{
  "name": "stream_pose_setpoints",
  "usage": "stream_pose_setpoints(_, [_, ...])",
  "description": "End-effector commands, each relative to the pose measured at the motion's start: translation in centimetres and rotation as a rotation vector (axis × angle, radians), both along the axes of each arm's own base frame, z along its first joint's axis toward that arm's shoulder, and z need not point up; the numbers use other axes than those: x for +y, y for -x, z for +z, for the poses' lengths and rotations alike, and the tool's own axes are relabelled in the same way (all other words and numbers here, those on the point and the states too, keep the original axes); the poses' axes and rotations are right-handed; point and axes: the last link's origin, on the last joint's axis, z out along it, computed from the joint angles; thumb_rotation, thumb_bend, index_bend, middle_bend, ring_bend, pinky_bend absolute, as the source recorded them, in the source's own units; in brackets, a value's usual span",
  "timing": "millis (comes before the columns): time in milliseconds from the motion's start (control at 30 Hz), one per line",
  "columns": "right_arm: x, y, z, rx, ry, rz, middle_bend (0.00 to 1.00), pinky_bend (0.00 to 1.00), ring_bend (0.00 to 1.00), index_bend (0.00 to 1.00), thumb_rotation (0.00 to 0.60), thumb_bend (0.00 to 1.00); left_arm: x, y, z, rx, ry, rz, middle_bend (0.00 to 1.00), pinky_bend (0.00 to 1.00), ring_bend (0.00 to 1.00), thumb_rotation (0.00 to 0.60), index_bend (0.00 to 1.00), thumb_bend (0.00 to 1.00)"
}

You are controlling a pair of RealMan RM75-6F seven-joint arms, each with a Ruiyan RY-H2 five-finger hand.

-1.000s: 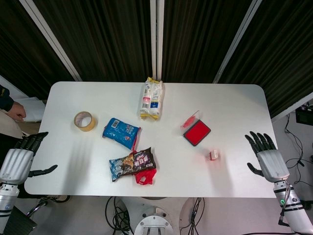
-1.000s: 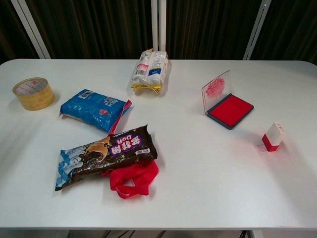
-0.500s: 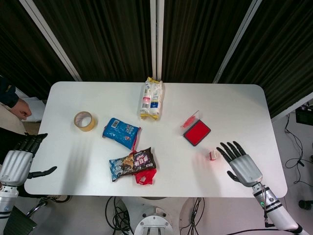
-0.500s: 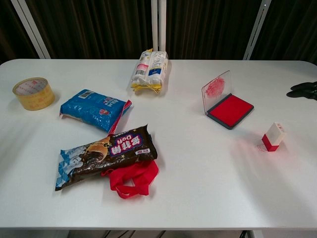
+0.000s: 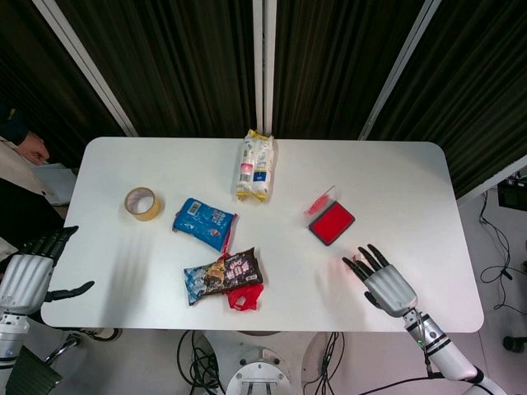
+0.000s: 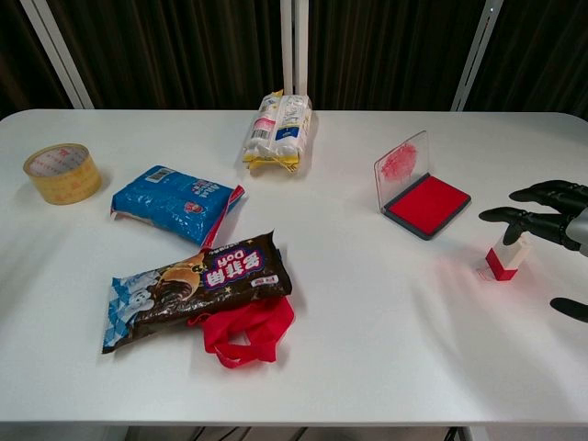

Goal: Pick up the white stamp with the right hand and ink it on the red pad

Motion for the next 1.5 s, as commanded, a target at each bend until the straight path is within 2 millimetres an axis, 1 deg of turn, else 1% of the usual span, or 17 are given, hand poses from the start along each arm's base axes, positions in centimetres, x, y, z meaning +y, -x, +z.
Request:
stream_pose_setpoints(33, [0.0, 0.2, -0.1, 0.002, -0.002, -0.007, 0.27, 0.00, 0.00, 0.00, 0.600, 0.23, 0.0, 0.0, 0.0, 0.000, 0.001, 0.000, 0.15, 0.26, 0.17, 0.402, 0.10, 0.00])
stream_pose_setpoints(333, [-0.2, 1.0, -0.1, 0.018, -0.003, -0.039, 0.27, 0.00, 0.00, 0.00, 0.600, 0.23, 0.1, -0.1, -0.1, -0.001, 0.004, -0.009, 0.15, 0.26, 0.17, 0.405, 0.10, 0.00])
stream_pose_setpoints(833, [-0.3, 1.5, -0.2, 0.048, -0.017, -0.060, 0.27, 0.00, 0.00, 0.00, 0.600, 0.23, 0.1, 0.2, 0.0, -0.003, 0.002, -0.003, 0.15, 0.26, 0.17, 0.405, 0.10, 0.00])
stream_pose_setpoints(1500, [-0.2, 2.3, 0.3, 0.077, -0.011, -0.082, 0.29, 0.00, 0.00, 0.00, 0.600, 0.24, 0.0, 0.4, 0.2, -0.005, -0.007, 0.001, 0.15, 0.26, 0.17, 0.405, 0.10, 0.00])
